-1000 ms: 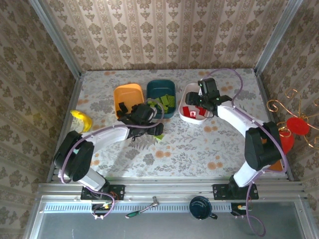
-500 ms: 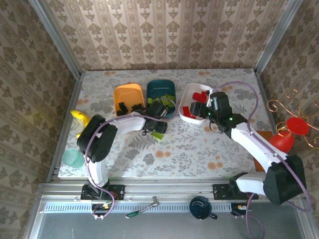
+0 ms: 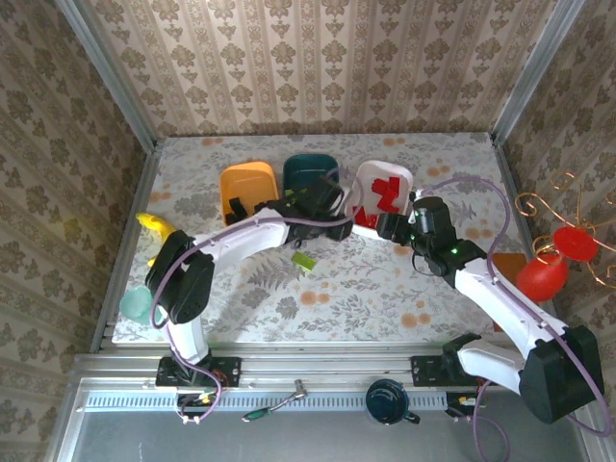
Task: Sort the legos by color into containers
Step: Pick up the lego from the center of the table, then place the lego in the container, then pick up the lego from the center of the table.
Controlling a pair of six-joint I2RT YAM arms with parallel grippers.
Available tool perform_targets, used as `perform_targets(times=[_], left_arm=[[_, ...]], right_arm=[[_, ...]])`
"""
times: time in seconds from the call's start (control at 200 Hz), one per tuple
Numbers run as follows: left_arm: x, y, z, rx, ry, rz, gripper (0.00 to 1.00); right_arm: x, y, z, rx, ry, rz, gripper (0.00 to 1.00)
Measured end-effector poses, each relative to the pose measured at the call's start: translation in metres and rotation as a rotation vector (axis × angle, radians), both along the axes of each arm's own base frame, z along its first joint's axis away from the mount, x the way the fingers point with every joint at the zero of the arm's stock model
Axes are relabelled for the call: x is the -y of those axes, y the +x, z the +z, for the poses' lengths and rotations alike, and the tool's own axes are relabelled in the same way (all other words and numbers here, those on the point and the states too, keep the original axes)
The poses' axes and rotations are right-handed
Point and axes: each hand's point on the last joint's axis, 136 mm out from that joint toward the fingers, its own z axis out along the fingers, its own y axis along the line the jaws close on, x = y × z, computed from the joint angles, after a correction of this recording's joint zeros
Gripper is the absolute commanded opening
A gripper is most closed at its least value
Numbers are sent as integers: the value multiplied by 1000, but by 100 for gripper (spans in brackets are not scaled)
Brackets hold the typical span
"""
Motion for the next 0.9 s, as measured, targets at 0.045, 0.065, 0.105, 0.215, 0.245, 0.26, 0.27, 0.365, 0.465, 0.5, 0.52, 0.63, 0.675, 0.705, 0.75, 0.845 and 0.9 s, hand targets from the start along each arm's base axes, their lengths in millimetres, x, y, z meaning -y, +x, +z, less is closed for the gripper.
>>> perform_targets(times=[0.045,0.065,0.105,0.215,0.245,0.26,0.27,0.365,0.465,0.5,0.52,0.63,0.675,0.705,0.75,0.845,0.9], left_arm=[[17,12,22,30,-60,-6,32],[24,17,29,42,-82,-6,32],[38,30,42,63,-128,-8,32],[66,56,47,66,-205,-3,32],[72,63,42,54,-217,0,33],[75,66,40,51,-221,2,33],[77,68,37,46,-224,4,34],[94,85,12,4,-234,14,38],[106,96,-13,-37,-239,26,54],[109,98,-18,-47,-241,26,61],[110,99,-20,-56,-245,34,64],[111,99,-14,-73,-268,34,80],[109,98,-5,-60,-284,32,84],[104,95,2,-53,-296,33,91],[95,90,14,-45,-308,37,97],[72,74,55,-1,-360,40,100],[59,65,83,41,-403,37,100]], right_arm=[[2,-2,-1,0,-2,-8,75],[3,-4,-2,0,-3,-10,75],[5,-7,-2,2,-5,-16,75],[11,-15,2,17,-8,-27,76],[12,-17,4,21,-7,-28,76],[12,-18,4,24,-7,-28,76],[12,-19,5,27,-6,-28,76],[15,-25,12,48,-4,-31,76],[17,-30,20,68,1,-31,77],[17,-30,22,73,4,-32,77],[18,-31,22,75,4,-32,77],[17,-33,22,78,8,-28,79],[16,-33,21,75,11,-21,80],[15,-34,20,72,12,-15,80],[14,-35,19,68,17,-6,81],[9,-35,17,61,31,17,81],[4,-34,18,62,44,37,82]])
